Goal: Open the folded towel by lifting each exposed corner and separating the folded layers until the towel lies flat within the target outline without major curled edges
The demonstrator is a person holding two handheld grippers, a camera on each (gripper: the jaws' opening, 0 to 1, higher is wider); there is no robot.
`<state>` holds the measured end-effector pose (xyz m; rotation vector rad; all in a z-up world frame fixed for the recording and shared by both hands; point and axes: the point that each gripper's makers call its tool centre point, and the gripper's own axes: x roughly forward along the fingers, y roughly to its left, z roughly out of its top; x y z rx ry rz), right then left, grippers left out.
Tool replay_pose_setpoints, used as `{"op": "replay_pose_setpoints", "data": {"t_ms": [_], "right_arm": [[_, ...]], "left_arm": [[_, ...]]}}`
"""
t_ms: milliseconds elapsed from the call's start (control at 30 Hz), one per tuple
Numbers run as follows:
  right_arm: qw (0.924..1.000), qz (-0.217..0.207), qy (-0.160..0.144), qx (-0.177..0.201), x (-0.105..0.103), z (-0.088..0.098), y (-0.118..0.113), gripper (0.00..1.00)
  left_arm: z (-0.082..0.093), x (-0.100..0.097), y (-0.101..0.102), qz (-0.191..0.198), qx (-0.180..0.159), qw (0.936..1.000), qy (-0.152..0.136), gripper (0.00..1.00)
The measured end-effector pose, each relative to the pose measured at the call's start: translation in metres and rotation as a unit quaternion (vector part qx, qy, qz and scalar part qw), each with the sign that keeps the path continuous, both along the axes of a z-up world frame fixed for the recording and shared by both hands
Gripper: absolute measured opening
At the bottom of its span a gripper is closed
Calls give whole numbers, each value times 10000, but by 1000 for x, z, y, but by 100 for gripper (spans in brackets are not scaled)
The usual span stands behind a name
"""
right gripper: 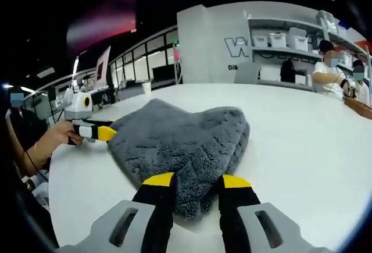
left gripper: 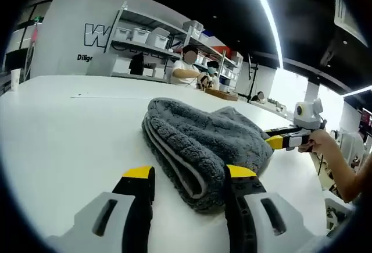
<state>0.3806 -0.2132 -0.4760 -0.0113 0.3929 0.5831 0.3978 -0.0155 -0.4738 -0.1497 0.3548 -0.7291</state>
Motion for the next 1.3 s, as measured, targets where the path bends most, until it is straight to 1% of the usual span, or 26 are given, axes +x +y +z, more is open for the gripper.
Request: {"op": "replay_pose_setpoints", "data": {"t_ms": [33, 167, 367, 467, 533, 633, 800, 900, 1000, 1067, 1133, 1300], "right_arm": [[10000, 14, -8, -5, 0, 0, 0, 25], [10000, 49, -27, 6, 0, 0, 2, 23], [10000, 73, -49, -10, -2, 0, 5, 21], [9999, 98, -54, 27, -2, 0, 7, 19], [9999, 105, -61, 9, -2, 0, 8, 19], [9999, 123, -41, -25, -1, 0, 8, 18], [9999, 139, -39, 60, 1, 0, 10, 17], [9999, 122, -64, 84, 1, 0, 12, 17], [9999, 121, -84, 11, 1, 1, 14, 16], [9999, 133, -107, -12, 1, 1, 17, 15], [9998, 136, -145, -32, 3, 2, 20, 14], [9996, 163, -216, -39, 9, 4, 30, 9]], "left_arm": [[0, 3, 2, -13, 13, 10000, -7, 44], [-1, 4, 2, 24, 85, 10000, -20, 44], [-2, 2, -1, -1, 59, 10000, -25, 40], [0, 2, -1, 30, 163, 9997, -173, 39], [1, 2, 0, -43, 161, 9996, -210, 34], [1, 2, -3, -90, 169, 9995, -262, 32], [0, 1, -1, -84, 33, 9998, -149, 30], [1, 0, -2, -60, 31, 9999, -139, 27], [2, -1, -2, -66, 91, 9997, -209, 23], [3, 2, -1, -90, 117, 9996, -256, 20], [5, 1, 0, -104, 166, 9992, -355, 18], [5, 3, 8, -7, 132, 9992, -374, 16]]}}
